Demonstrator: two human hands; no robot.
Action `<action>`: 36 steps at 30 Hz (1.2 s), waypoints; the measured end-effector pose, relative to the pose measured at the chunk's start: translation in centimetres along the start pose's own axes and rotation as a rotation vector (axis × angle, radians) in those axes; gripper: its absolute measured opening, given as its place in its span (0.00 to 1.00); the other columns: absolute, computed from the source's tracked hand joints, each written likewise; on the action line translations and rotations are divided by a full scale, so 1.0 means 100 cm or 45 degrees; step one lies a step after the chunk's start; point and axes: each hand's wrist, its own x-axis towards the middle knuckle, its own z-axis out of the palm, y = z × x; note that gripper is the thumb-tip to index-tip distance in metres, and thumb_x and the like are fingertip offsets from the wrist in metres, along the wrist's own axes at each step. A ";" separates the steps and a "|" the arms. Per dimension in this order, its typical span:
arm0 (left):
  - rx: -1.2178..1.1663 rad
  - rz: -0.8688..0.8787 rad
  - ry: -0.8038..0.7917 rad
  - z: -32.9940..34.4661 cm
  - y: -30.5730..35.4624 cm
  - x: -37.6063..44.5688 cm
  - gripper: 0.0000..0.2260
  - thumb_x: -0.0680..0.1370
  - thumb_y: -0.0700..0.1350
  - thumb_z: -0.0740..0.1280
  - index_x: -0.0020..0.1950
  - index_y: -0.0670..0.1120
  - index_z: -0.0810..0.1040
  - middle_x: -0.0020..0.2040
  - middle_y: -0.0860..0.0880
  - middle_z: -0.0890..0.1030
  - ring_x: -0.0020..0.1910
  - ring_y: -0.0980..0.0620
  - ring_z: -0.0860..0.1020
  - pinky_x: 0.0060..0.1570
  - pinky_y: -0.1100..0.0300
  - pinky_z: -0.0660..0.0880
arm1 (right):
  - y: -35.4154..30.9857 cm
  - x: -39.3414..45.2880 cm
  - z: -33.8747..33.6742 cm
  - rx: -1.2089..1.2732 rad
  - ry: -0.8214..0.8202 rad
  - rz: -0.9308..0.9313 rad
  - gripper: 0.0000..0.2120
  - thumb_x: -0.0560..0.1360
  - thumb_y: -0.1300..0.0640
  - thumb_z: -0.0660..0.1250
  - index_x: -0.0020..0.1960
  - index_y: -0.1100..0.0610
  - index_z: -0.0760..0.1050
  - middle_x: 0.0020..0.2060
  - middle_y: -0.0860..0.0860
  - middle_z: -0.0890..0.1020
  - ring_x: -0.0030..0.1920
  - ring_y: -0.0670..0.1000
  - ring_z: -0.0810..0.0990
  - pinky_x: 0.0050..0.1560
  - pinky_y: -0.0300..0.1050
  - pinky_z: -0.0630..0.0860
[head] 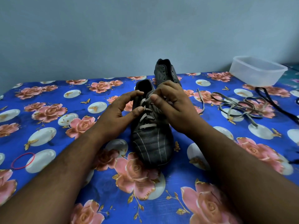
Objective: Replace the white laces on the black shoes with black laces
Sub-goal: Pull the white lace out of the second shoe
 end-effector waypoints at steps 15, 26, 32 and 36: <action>0.065 0.122 0.294 0.001 0.006 0.001 0.08 0.76 0.44 0.76 0.54 0.48 0.86 0.56 0.53 0.85 0.57 0.60 0.81 0.60 0.66 0.73 | 0.023 0.005 -0.019 -0.268 0.242 0.553 0.08 0.65 0.48 0.62 0.44 0.38 0.69 0.53 0.46 0.76 0.59 0.53 0.73 0.63 0.59 0.70; 0.116 0.011 0.194 0.006 0.012 0.001 0.06 0.77 0.48 0.69 0.49 0.47 0.82 0.44 0.52 0.82 0.45 0.56 0.78 0.44 0.73 0.70 | 0.015 -0.002 0.003 -0.353 -0.234 0.208 0.25 0.74 0.39 0.52 0.70 0.35 0.70 0.70 0.42 0.71 0.73 0.50 0.64 0.71 0.64 0.60; 0.178 -0.136 0.172 0.009 0.005 0.009 0.12 0.75 0.51 0.60 0.41 0.44 0.75 0.37 0.53 0.75 0.39 0.54 0.72 0.38 0.60 0.65 | 0.016 -0.002 0.003 -0.333 -0.234 0.233 0.22 0.76 0.40 0.54 0.69 0.35 0.69 0.68 0.41 0.72 0.71 0.50 0.66 0.70 0.64 0.62; -0.023 -0.206 0.184 0.011 0.003 0.007 0.11 0.75 0.53 0.62 0.42 0.47 0.77 0.37 0.54 0.77 0.38 0.55 0.73 0.38 0.59 0.67 | 0.018 -0.002 0.005 -0.272 -0.245 0.224 0.23 0.75 0.38 0.55 0.70 0.36 0.70 0.68 0.42 0.71 0.70 0.50 0.67 0.70 0.64 0.64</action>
